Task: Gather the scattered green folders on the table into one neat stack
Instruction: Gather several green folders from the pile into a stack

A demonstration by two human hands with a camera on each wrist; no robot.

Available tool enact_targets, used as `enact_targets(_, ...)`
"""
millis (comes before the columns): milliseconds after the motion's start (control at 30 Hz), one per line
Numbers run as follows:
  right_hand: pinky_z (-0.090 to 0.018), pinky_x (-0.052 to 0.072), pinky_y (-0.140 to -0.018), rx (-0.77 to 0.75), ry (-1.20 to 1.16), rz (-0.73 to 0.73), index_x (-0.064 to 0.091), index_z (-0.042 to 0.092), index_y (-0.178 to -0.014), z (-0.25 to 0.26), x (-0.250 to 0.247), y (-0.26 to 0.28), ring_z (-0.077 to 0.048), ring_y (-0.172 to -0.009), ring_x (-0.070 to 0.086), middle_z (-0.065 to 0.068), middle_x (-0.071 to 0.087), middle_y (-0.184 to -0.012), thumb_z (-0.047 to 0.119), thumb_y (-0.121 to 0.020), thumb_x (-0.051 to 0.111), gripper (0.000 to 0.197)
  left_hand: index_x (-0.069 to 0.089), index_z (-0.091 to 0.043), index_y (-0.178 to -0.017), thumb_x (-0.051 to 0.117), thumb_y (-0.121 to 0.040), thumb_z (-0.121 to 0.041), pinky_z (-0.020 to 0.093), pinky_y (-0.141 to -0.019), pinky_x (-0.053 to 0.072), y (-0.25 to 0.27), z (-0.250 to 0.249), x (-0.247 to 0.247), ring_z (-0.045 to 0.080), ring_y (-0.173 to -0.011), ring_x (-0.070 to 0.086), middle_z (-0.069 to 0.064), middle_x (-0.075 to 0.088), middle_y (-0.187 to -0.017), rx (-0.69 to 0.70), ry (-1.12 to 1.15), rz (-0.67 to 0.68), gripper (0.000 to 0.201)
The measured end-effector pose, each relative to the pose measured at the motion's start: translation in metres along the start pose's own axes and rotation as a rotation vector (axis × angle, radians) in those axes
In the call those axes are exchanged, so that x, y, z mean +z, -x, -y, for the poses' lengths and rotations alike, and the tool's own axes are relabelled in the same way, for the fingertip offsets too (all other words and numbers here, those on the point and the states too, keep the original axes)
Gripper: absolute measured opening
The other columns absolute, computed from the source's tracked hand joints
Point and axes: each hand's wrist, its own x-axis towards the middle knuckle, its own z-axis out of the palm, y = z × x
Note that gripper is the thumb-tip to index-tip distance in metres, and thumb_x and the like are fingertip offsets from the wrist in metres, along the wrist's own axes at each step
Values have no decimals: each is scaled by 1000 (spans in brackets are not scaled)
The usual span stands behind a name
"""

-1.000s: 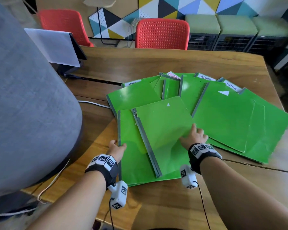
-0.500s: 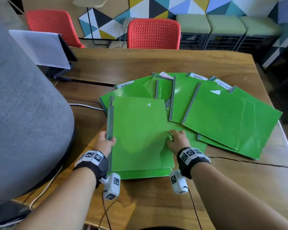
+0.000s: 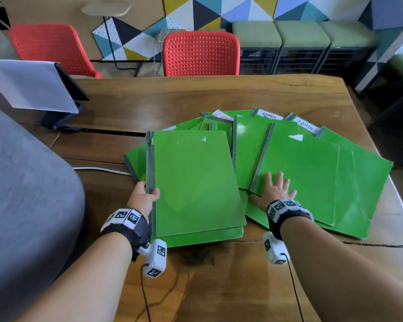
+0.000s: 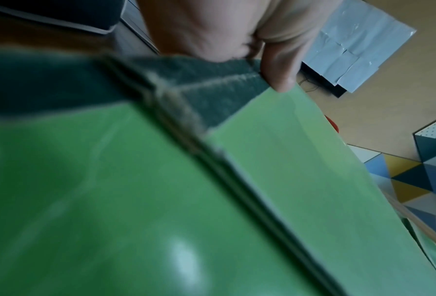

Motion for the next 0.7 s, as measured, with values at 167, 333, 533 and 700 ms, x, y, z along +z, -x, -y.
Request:
enact_targets(167, -65, 24, -110, -63, -42, -48, 5, 30, -152, 2, -3, -4, -41, -146, 8, -7, 1, -163, 34, -100, 33, 59, 38, -8, -141, 57, -95, -19, 39, -99, 37, -16, -10, 10, 32, -123, 50, 13, 52, -136, -51, -93, 23, 51)
enact_targets(333, -62, 25, -112, -275, -165, -166, 5, 36, -151, 25, -15, 21, -31, -148, 14, 1, 9, -163, 11, -99, 30, 63, 36, -11, -142, 52, -97, -27, 41, -101, 41, -26, -14, 19, 33, -118, 52, 13, 54, -132, -54, -172, 47, 50)
enact_targets(533, -56, 17, -117, -713, 58, -11, -1, 32, -151, 74, 15, 96, -29, -148, 8, -1, 1, -162, 10, -96, 41, 72, 24, -16, -150, 46, -85, -67, 52, -114, 26, -19, -20, 36, 32, -140, 33, 9, 32, -154, -180, 12, 119, 85)
enact_targets(700, -45, 40, -108, -824, 60, 9, 42, 23, -139, 74, 25, 107, -21, -140, 36, 0, 38, -152, 50, -97, 33, 51, 16, -13, -152, 74, -72, -53, 54, -112, 30, -15, -26, 40, 35, -144, 27, 11, 22, -159, -179, -180, 89, 107)
